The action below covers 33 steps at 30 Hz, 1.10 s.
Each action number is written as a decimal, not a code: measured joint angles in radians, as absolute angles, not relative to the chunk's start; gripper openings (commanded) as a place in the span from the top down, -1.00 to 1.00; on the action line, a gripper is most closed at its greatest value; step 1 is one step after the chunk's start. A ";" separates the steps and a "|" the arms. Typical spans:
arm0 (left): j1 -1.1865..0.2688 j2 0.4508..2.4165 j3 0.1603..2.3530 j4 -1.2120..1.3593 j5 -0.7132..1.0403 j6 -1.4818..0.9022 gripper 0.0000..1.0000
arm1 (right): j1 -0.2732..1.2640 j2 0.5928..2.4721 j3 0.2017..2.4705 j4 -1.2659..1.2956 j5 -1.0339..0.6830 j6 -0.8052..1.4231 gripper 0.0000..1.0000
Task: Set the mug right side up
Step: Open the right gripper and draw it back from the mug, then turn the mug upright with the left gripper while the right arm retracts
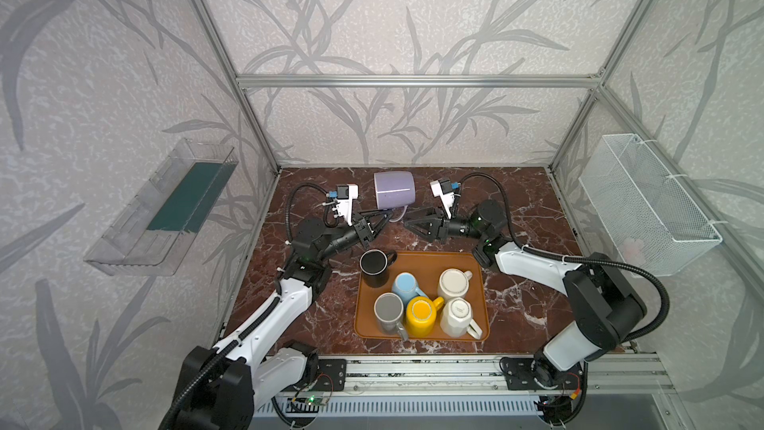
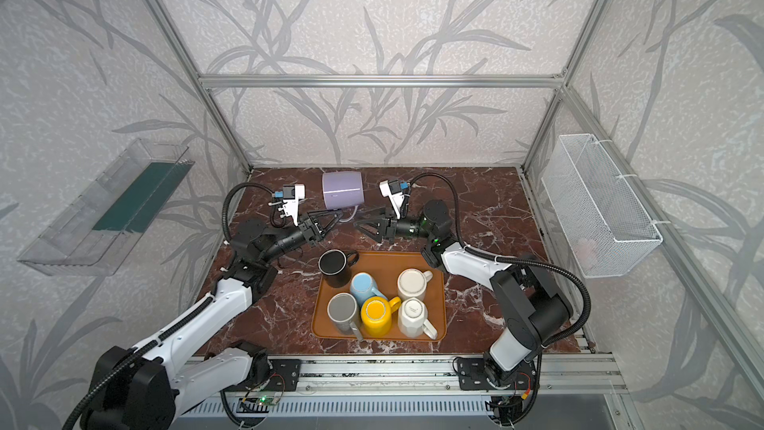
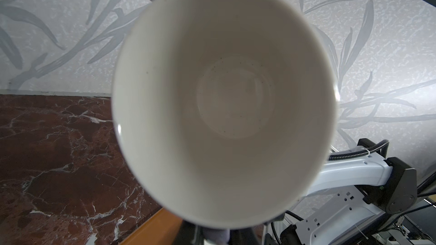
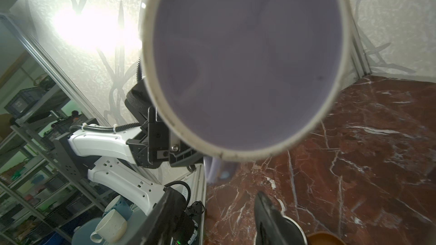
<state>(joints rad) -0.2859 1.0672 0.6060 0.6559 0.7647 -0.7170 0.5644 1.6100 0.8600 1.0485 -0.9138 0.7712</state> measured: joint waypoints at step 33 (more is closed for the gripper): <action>-0.257 1.249 0.970 -0.244 0.291 -0.398 1.00 | 0.502 1.222 0.799 -0.038 -0.422 0.413 -0.16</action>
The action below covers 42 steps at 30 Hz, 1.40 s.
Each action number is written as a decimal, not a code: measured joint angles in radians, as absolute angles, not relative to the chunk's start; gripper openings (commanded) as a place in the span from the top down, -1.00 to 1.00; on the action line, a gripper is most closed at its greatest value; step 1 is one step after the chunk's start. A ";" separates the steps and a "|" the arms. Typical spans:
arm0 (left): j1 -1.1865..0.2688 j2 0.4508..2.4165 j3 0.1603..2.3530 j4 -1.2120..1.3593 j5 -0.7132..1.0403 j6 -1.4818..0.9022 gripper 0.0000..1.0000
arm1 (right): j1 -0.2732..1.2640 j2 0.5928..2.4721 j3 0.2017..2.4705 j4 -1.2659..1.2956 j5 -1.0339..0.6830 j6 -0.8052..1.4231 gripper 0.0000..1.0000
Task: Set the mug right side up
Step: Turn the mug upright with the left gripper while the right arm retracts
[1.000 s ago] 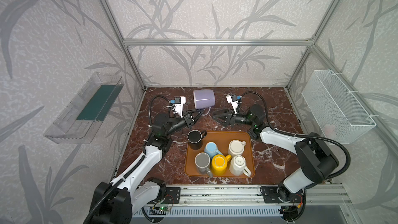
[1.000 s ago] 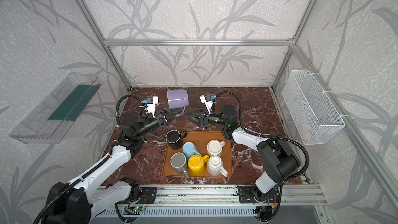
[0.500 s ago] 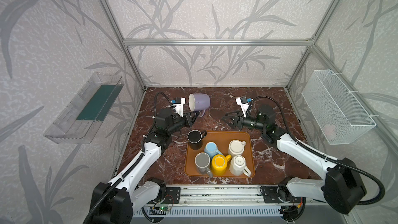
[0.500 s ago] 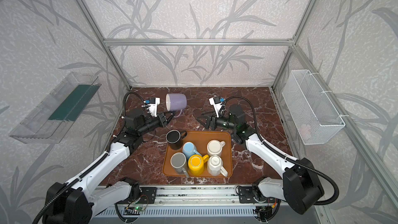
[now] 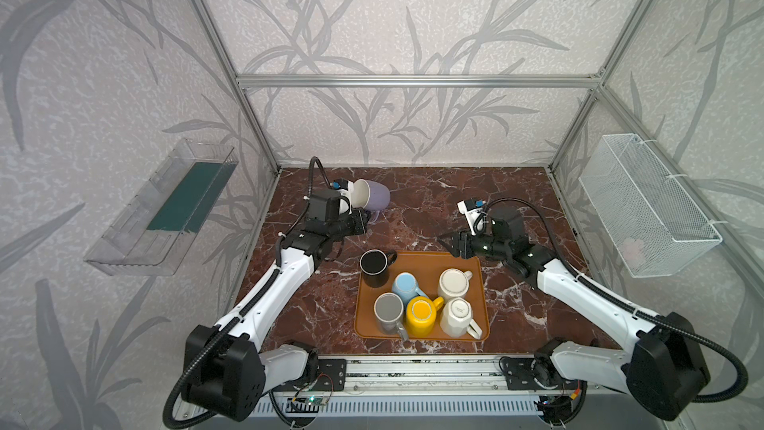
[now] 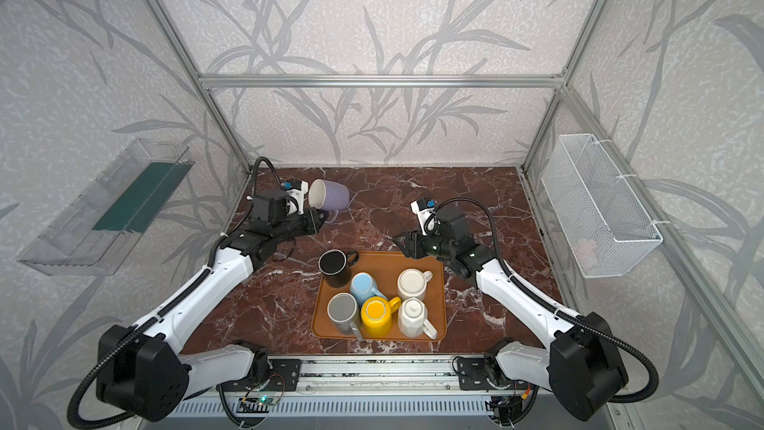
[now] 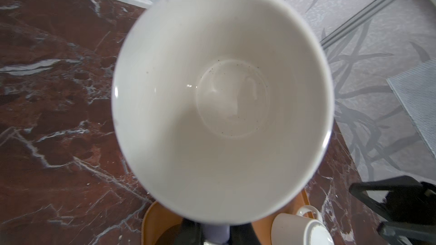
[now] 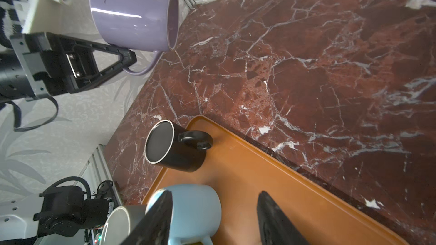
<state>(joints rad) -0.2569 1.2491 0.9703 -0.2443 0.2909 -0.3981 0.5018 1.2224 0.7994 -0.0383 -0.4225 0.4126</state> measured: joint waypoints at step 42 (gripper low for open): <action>-0.124 2.282 2.062 -0.819 -0.141 -0.017 1.00 | 0.513 1.063 0.743 -0.294 -0.284 0.395 -0.07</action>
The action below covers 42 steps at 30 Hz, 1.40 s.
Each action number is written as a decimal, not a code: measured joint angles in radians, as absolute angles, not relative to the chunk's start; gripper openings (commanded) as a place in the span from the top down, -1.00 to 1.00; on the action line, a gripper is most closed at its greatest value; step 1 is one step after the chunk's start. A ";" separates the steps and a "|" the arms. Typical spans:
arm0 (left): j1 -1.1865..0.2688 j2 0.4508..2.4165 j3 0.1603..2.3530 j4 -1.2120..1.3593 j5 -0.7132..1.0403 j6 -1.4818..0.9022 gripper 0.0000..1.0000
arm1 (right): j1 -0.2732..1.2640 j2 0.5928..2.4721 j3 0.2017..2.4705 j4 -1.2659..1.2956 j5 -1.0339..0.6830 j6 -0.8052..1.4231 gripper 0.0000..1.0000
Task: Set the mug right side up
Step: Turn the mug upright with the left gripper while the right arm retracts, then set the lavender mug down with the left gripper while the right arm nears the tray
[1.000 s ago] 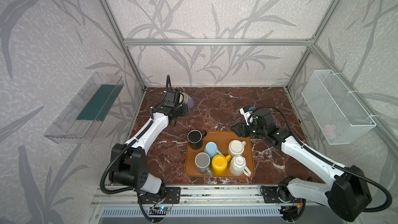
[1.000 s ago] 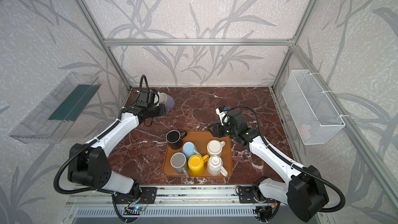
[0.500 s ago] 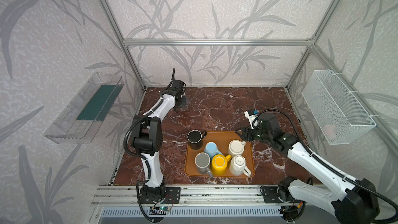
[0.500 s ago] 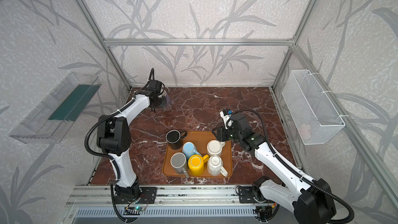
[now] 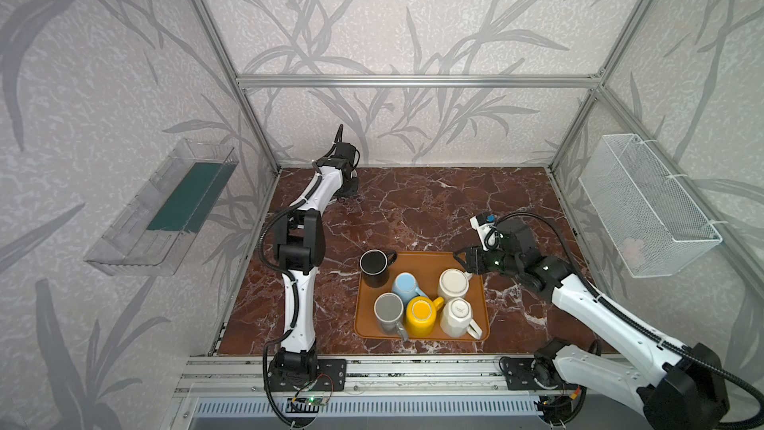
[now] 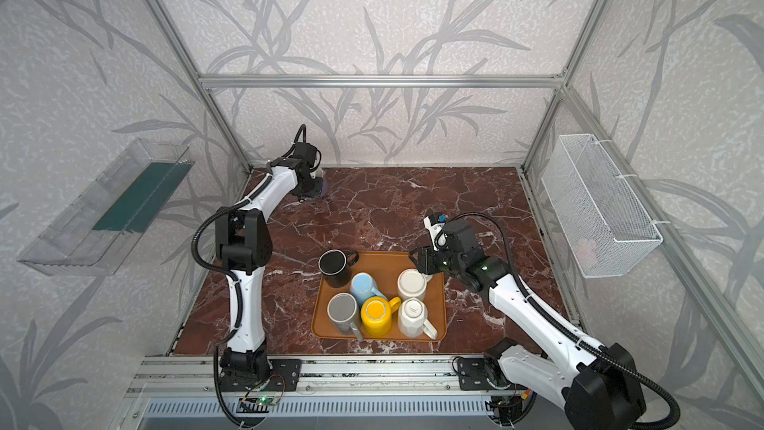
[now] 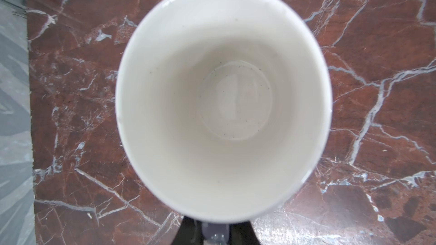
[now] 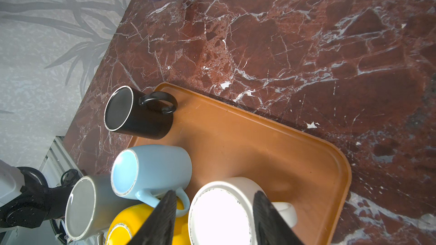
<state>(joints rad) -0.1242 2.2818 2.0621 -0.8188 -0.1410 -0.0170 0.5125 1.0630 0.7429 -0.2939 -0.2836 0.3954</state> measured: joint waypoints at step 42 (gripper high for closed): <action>-0.118 2.445 2.324 -1.027 -0.173 -0.022 0.03 | 0.537 1.068 0.743 -0.320 -0.239 0.395 -0.06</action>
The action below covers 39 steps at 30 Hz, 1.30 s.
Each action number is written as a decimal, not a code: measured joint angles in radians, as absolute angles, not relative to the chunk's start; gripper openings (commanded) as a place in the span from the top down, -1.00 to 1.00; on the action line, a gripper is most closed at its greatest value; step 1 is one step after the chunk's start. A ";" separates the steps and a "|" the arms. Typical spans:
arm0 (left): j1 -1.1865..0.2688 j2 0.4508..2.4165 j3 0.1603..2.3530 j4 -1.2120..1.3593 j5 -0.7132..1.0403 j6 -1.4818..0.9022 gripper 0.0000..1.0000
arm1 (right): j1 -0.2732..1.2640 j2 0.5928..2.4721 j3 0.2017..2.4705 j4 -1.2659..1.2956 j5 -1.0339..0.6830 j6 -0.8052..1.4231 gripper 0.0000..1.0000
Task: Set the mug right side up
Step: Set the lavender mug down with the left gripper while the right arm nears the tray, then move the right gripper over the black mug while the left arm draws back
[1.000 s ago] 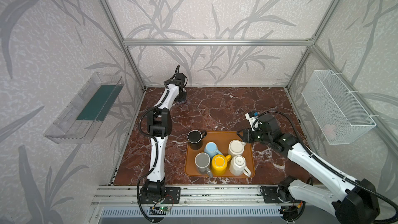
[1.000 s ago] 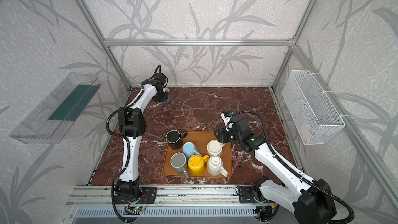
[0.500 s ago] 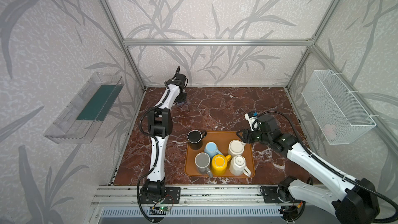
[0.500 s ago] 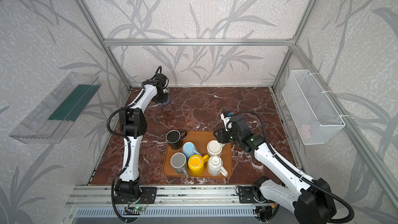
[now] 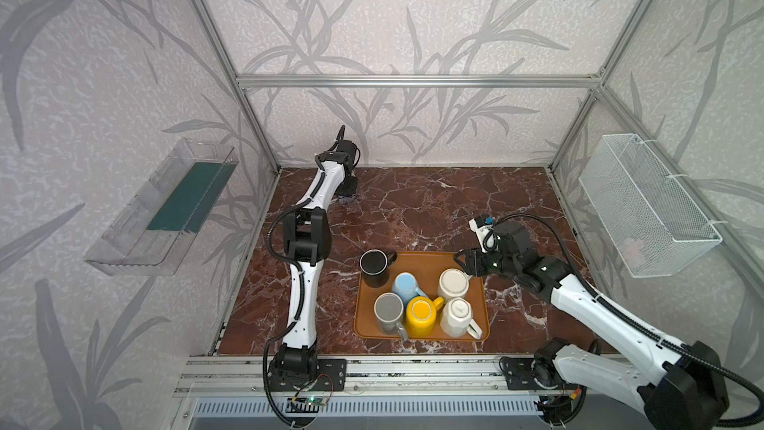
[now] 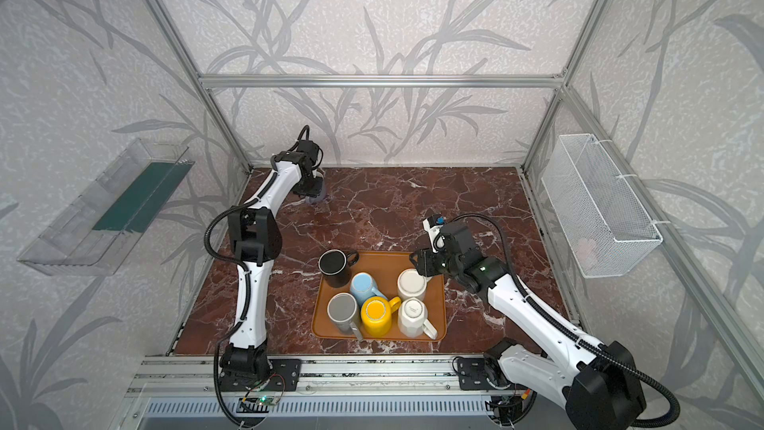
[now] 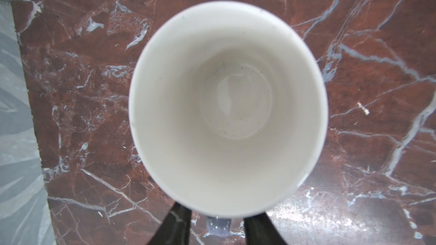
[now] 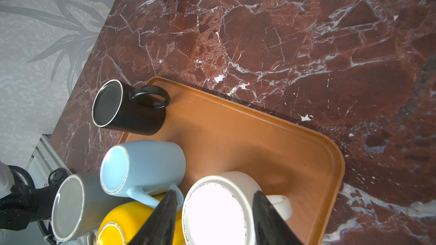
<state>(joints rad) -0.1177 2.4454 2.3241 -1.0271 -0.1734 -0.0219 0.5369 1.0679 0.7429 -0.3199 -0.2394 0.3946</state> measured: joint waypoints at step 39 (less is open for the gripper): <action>-0.296 1.253 1.049 -0.540 0.023 -0.316 -0.11 | 0.757 1.346 0.974 -0.400 -0.140 0.156 -0.12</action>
